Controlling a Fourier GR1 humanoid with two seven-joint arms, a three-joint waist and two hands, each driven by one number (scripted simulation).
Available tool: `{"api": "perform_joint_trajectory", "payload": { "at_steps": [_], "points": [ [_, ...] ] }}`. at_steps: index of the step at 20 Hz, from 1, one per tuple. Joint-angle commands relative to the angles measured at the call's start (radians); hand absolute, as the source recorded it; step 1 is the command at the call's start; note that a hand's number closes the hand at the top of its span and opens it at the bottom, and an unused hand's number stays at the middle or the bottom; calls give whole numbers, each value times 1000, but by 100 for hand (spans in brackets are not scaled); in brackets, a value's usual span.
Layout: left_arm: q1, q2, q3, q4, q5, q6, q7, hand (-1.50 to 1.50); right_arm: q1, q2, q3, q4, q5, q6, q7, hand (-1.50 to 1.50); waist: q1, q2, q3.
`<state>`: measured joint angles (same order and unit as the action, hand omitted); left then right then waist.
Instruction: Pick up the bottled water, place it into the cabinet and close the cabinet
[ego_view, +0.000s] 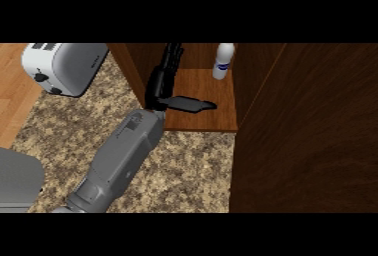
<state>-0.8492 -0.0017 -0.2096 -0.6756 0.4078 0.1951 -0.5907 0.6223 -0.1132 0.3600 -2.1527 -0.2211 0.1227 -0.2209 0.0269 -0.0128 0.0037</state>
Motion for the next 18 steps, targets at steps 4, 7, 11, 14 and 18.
{"api": "perform_joint_trajectory", "payload": {
  "at_steps": [4, 7, 11, 14, 18],
  "points": [
    [296, 43, -57, -341, 39, 39, 65, -150, 36, -34, -27, -46, -28, 14, 6, -150, 36, -15, -3],
    [406, 19, -118, -528, 39, 91, 136, -150, 15, -11, -8, 1, 10, -7, -4, -150, 45, -15, -2],
    [610, 105, -203, -829, 29, 83, 227, -150, 63, -21, 64, -56, 58, -7, -11, -150, 16, -7, -3],
    [734, 161, -257, -1007, 33, 73, 279, -150, -20, -38, 88, -47, 131, -11, 43, -150, 18, -1, -4],
    [927, 208, -328, -1233, -9, 129, 263, -150, 26, -142, 106, -98, 135, 62, 96, 150, 20, -1, -4]
  ]
}}
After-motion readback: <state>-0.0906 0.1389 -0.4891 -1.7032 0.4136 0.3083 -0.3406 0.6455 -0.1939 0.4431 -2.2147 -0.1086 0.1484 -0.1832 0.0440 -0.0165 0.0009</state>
